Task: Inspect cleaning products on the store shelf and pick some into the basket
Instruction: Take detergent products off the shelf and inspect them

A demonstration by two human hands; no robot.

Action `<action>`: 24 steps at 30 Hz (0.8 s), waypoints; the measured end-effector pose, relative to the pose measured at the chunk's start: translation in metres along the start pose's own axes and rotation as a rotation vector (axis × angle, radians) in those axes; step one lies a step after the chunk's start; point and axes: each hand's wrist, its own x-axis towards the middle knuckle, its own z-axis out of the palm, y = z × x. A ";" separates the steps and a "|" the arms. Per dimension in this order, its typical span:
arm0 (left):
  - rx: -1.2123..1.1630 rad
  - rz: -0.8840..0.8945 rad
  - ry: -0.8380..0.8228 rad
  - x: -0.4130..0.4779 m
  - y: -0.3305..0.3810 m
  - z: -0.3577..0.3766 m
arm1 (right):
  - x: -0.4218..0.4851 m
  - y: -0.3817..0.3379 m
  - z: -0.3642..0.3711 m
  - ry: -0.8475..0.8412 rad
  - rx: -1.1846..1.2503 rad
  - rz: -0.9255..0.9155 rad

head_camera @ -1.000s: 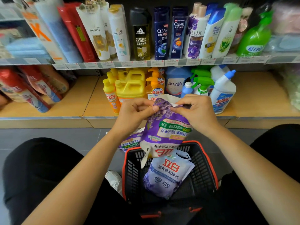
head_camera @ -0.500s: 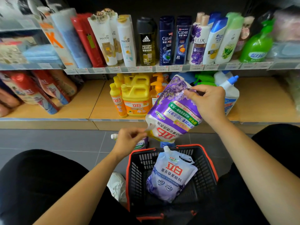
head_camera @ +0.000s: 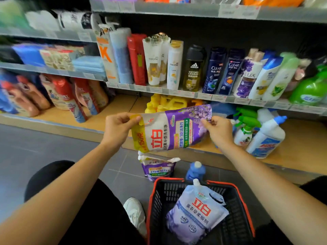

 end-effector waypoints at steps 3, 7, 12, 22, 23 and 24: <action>0.070 0.030 0.064 0.020 0.009 -0.024 | 0.007 -0.008 0.041 -0.106 0.035 0.125; 0.145 0.041 0.090 0.045 0.012 -0.041 | 0.013 -0.016 0.093 -0.171 0.235 0.438; 0.422 0.054 -0.152 0.070 -0.007 -0.054 | 0.024 -0.035 0.138 -0.388 0.185 0.281; 0.542 -0.010 -0.223 0.113 -0.051 -0.109 | 0.034 -0.088 0.255 -0.887 0.067 -0.225; 0.528 -0.009 -0.206 0.116 -0.057 -0.111 | 0.037 -0.089 0.263 -0.848 0.044 -0.236; 0.514 -0.009 -0.183 0.119 -0.064 -0.113 | 0.042 -0.090 0.271 -0.813 0.004 -0.240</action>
